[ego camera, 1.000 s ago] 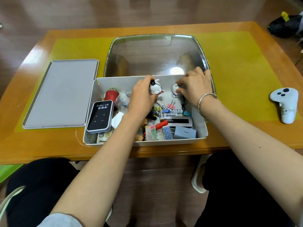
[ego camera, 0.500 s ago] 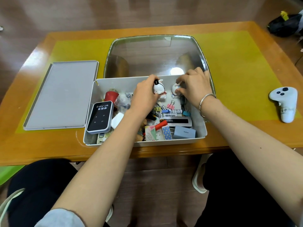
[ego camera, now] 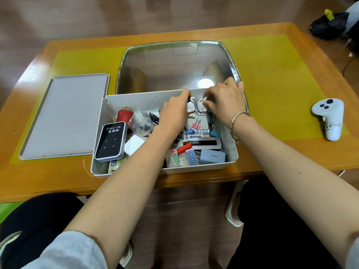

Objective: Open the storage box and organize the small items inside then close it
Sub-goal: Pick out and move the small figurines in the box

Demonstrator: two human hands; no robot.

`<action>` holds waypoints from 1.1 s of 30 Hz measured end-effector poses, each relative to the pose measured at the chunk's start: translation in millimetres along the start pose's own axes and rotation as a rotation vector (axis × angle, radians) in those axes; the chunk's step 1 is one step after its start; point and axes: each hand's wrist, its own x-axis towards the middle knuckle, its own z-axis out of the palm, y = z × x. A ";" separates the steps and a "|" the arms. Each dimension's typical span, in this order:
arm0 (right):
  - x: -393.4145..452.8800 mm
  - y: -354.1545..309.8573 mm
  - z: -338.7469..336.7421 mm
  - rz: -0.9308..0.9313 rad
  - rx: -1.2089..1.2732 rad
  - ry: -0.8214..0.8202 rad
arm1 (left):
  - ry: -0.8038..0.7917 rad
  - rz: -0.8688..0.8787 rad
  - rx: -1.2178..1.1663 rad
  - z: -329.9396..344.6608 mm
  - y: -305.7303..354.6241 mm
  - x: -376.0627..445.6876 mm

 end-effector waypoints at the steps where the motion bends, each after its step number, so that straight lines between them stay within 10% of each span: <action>1: 0.1 0.3 0.3 0.000 0.002 0.000 | -0.006 0.008 0.030 1.6 0.3 0.2; 33: 2.2 -2.7 -0.2 -0.032 -0.064 -0.066 | 0.193 0.081 0.131 6.2 0.2 -6.4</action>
